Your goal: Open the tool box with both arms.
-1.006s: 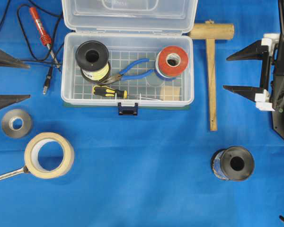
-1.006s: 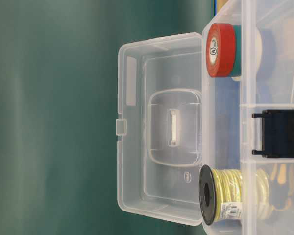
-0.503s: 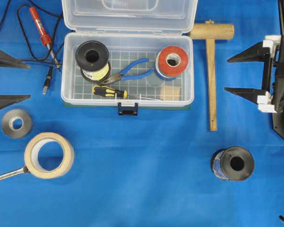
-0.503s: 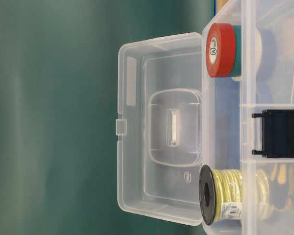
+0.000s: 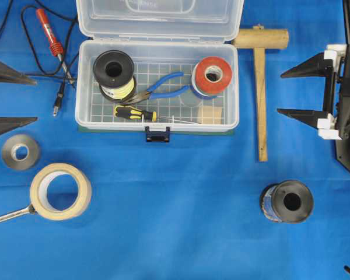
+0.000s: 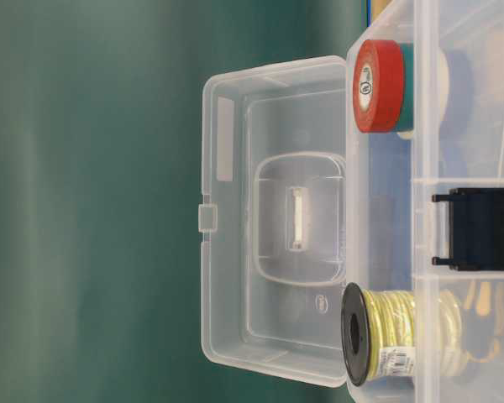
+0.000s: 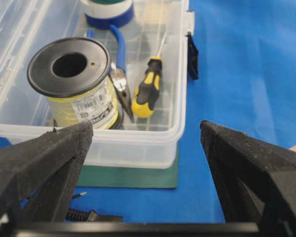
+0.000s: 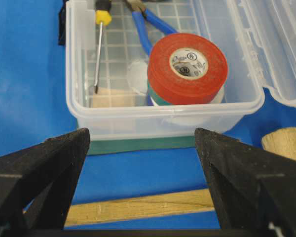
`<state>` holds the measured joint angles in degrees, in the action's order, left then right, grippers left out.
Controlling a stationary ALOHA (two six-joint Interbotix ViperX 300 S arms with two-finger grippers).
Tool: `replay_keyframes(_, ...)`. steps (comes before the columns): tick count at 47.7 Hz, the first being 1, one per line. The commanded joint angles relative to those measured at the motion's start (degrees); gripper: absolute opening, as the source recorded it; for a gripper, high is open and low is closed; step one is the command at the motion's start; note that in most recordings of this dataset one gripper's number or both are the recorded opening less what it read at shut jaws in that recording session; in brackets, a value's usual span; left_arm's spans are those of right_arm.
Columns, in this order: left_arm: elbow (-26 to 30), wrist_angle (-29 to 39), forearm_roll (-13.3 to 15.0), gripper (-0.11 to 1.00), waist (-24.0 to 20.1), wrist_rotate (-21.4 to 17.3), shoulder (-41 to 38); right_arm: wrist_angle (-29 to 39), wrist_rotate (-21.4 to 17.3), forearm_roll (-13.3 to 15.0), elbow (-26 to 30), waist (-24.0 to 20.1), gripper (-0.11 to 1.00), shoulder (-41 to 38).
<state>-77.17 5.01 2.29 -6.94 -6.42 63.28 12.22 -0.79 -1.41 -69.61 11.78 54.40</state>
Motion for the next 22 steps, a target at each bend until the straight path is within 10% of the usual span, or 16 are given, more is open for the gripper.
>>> replay_keyframes(1, 0.6, -0.4, 0.0, 0.87, 0.1, 0.1, -0.3, -0.3, 0.0, -0.1, 0.6, -0.3, 0.85, -0.2)
replay_keyframes(22, 0.5, -0.4, 0.1, 0.87, 0.1, 0.1, -0.2, -0.4, -0.1, -0.2, 0.1, -0.4, 0.85, -0.2)
